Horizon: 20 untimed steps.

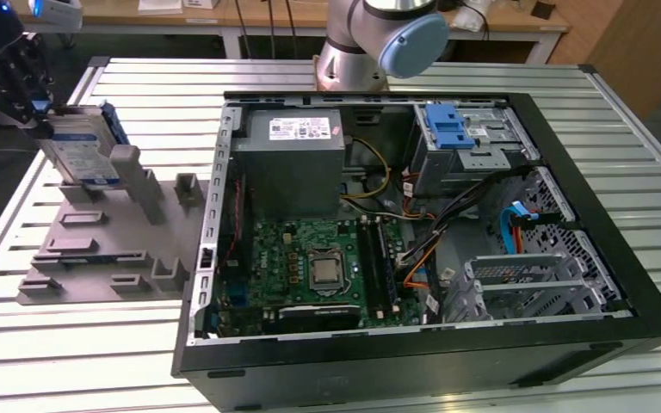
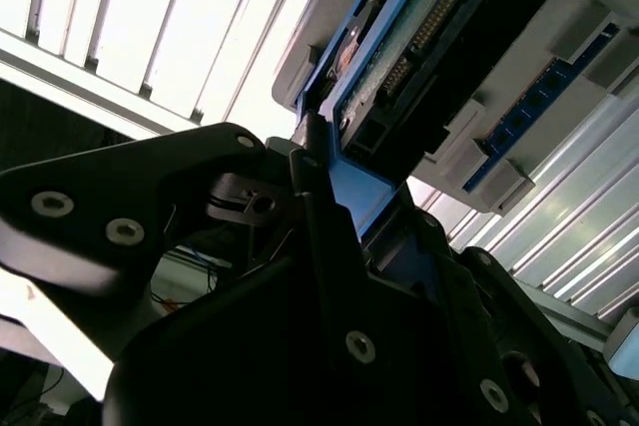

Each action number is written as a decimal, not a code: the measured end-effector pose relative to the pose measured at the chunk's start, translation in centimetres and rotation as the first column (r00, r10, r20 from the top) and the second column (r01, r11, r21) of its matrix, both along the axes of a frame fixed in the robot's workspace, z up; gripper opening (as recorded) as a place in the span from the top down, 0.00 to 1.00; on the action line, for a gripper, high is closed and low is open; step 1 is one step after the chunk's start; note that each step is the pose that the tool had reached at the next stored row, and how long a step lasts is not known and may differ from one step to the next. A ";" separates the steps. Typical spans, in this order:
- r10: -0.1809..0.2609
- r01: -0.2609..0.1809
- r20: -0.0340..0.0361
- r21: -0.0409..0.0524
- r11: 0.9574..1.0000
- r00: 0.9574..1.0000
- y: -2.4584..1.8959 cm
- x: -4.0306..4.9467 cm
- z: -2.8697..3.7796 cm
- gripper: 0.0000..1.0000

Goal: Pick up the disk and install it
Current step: 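Pick up the disk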

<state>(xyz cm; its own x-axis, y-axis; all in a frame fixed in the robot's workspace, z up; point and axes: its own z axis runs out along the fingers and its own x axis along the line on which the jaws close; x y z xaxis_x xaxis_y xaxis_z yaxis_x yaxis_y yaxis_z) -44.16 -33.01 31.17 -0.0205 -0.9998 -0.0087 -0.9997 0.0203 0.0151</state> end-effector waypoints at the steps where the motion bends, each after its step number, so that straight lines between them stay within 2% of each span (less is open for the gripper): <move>1: 0.000 0.000 0.000 0.000 1.000 1.000 0.00 0.00 0.08 0.64; 20: 0.000 0.000 0.000 -0.002 1.000 1.000 0.02 0.00 1.14 0.64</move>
